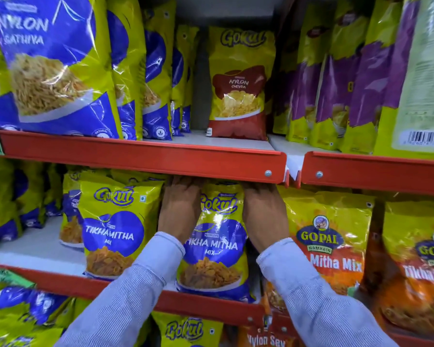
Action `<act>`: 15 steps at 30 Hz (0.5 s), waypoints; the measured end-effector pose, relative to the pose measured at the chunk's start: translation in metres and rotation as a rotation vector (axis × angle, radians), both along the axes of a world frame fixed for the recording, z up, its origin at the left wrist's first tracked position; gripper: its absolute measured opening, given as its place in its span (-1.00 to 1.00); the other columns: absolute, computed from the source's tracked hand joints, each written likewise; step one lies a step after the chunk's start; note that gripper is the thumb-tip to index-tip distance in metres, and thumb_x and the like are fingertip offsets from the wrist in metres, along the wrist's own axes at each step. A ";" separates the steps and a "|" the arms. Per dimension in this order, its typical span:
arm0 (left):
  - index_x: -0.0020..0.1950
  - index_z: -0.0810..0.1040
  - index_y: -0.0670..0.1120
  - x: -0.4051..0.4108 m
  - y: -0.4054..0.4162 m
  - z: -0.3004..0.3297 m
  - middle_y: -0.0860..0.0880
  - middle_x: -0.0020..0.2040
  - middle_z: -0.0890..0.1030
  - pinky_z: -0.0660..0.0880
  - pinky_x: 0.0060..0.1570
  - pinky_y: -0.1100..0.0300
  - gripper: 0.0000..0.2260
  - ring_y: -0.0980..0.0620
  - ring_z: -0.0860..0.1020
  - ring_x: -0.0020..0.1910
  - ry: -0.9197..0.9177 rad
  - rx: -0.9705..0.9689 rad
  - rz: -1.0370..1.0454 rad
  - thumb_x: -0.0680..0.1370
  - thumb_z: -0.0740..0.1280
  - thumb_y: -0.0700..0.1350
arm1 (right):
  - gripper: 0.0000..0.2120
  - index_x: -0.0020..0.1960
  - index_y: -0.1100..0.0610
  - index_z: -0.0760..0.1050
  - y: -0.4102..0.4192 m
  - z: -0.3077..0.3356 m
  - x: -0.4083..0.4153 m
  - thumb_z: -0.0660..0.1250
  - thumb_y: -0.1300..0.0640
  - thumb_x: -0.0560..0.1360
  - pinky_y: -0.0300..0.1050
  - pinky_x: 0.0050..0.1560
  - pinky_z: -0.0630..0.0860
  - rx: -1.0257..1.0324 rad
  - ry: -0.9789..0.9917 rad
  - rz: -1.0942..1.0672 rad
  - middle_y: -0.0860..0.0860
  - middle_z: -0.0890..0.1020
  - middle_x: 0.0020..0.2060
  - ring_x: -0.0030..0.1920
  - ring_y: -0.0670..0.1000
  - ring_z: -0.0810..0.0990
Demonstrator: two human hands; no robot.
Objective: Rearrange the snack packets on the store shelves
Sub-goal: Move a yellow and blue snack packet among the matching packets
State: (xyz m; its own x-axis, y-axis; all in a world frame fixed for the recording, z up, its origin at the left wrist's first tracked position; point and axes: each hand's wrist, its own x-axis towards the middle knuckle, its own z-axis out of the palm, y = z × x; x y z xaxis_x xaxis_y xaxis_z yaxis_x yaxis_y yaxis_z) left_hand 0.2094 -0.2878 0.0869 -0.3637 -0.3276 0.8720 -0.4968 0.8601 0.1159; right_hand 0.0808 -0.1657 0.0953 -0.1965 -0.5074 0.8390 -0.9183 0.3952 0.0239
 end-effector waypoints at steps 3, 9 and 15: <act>0.25 0.55 -0.09 0.012 0.010 -0.025 -0.19 0.22 0.64 0.37 0.36 -0.28 -0.65 -0.26 0.47 0.27 0.066 -0.052 -0.049 0.50 0.18 -0.20 | -0.51 0.40 0.20 0.43 0.012 -0.029 0.010 0.21 0.21 0.47 0.18 0.46 0.34 -0.017 0.037 0.113 0.17 0.58 0.31 0.35 0.25 0.49; 0.54 0.24 -0.05 0.021 0.016 -0.075 -0.02 0.61 0.16 -0.07 0.51 -0.41 -0.53 -0.15 -0.05 0.62 -0.223 -0.001 0.024 0.60 0.10 -0.07 | -0.42 0.56 0.18 0.14 0.012 -0.068 0.009 0.11 0.04 0.58 0.19 0.56 0.00 0.217 0.010 0.066 0.09 0.22 0.58 0.60 0.13 0.07; 0.57 0.14 -0.07 0.008 0.040 -0.072 -0.07 0.63 0.08 -0.18 0.50 -0.41 -0.47 -0.18 -0.13 0.62 -0.191 0.048 0.052 0.60 0.14 -0.05 | -0.43 0.58 0.15 0.06 0.044 -0.055 0.002 0.08 0.07 0.61 0.12 0.61 -0.08 0.140 0.008 0.113 0.06 0.10 0.61 0.62 0.10 -0.05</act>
